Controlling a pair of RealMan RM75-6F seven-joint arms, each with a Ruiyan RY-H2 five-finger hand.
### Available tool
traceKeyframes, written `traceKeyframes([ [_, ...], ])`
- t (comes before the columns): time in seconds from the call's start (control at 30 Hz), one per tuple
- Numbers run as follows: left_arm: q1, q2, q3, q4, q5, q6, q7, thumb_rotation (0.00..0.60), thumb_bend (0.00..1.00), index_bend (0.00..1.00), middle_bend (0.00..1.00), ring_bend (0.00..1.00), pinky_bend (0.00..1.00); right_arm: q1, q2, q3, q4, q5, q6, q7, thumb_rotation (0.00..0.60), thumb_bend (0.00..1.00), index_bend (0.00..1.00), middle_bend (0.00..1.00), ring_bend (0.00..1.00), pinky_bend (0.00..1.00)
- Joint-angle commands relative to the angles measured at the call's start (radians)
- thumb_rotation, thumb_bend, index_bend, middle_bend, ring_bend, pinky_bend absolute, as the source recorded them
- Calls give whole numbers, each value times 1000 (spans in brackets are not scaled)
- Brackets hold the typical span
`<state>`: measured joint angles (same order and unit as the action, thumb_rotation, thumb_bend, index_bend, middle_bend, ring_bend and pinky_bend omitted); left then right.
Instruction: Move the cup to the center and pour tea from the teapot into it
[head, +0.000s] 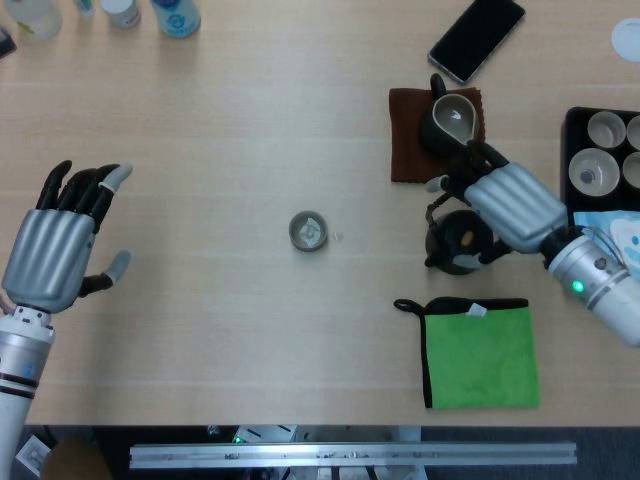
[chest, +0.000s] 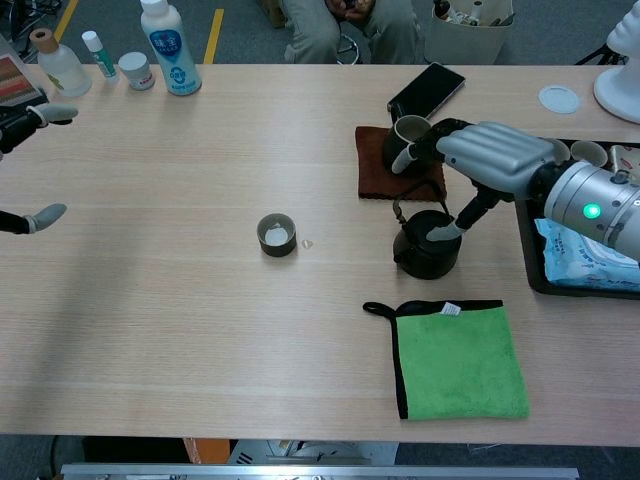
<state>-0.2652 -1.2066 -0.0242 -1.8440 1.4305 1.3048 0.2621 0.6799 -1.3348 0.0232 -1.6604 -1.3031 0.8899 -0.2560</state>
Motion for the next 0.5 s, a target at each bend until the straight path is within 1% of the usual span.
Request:
traceKeyframes([
  [0.03, 0, -1, -3, 4, 8, 8, -2, 600, 303, 62, 121, 121, 27, -29, 37, 6, -39, 10, 48, -20, 599, 0, 207, 201, 112, 0],
  [0.23, 11, -5, -5, 23, 39, 44, -5, 600, 303, 62, 122, 121, 27, -110, 91, 11, -88, -12, 209, -56, 600, 0, 207, 201, 112, 0],
  [0.33, 19, -2, -7, 32, 51, 66, -12, 600, 303, 62, 123, 121, 27, -164, 114, 12, -108, -33, 310, -80, 600, 0, 207, 201, 112, 0],
  [0.5, 38, 5, -17, 45, 68, 116, -32, 600, 303, 62, 124, 121, 27, -264, 152, -2, -149, -65, 463, -104, 600, 0, 207, 207, 111, 0],
])
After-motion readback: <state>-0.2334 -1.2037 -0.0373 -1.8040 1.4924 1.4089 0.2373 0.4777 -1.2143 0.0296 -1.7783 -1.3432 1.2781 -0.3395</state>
